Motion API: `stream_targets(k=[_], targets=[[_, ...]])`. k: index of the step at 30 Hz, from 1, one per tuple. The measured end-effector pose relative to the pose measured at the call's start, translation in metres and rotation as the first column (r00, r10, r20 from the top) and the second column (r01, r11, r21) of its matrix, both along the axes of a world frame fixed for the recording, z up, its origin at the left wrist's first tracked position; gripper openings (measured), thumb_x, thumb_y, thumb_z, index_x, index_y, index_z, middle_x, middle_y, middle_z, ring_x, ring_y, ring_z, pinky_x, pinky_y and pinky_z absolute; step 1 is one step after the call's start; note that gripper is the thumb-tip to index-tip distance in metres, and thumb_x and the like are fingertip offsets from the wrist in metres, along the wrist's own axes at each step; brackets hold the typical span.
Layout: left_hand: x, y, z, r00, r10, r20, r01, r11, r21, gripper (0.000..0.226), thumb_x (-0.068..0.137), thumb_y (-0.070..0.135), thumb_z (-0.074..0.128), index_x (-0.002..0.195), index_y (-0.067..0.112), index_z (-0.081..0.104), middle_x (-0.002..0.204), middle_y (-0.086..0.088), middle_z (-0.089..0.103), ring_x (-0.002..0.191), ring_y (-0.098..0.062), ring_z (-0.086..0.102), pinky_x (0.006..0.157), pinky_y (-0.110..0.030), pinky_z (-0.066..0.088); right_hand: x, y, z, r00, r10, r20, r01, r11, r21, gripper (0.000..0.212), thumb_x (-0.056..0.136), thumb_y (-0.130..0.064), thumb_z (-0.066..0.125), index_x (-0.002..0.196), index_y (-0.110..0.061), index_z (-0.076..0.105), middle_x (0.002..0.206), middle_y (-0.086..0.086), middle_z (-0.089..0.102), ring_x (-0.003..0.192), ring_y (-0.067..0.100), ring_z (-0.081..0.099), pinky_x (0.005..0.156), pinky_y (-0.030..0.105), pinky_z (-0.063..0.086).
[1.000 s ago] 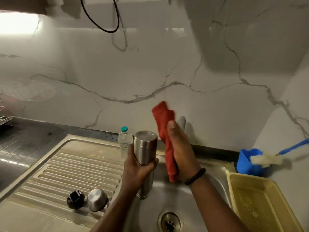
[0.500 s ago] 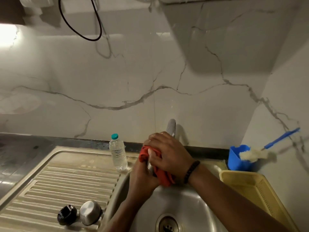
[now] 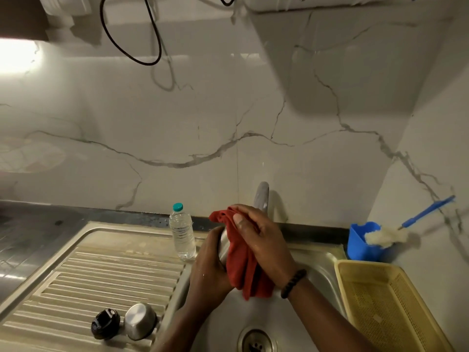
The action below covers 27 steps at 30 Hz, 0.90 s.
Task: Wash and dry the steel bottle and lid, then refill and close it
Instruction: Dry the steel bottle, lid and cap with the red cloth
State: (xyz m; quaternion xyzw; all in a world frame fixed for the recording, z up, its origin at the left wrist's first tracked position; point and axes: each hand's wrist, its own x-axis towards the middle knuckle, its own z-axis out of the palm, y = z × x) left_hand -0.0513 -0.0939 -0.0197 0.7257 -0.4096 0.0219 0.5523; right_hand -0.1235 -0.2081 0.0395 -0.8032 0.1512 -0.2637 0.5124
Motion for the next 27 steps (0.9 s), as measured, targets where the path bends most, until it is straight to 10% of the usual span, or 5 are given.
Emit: stream_targets(k=[7,27], targets=[[-0.005,-0.002,0.016,0.986,-0.115,-0.123,0.111,0.993,-0.036,0.073,0.067,0.032,0.089,0.126,0.03,0.045,0.114,0.018,0.063,0.102,-0.01,0.066,0.079,-0.02,0.055,-0.008,0.001,-0.005,0.959,0.015,0.284,-0.091,0.963,0.256,0.035,0.088,-0.055,0.053,0.119,-0.039,0.058,0.112,-0.019,0.067,0.105,0.001,0.064,0.083,0.013,0.05],[-0.006,-0.005,0.017,0.976,-0.146,-0.163,0.133,0.987,-0.089,0.075,0.068,0.018,0.09,0.125,0.028,0.041,0.117,0.025,0.061,0.107,-0.002,0.063,0.082,-0.011,0.051,0.005,-0.007,-0.013,0.964,0.054,0.261,-0.106,0.976,0.189,0.036,0.093,-0.049,0.05,0.126,-0.037,0.058,0.119,-0.014,0.066,0.113,0.004,0.061,0.096,0.021,0.049]])
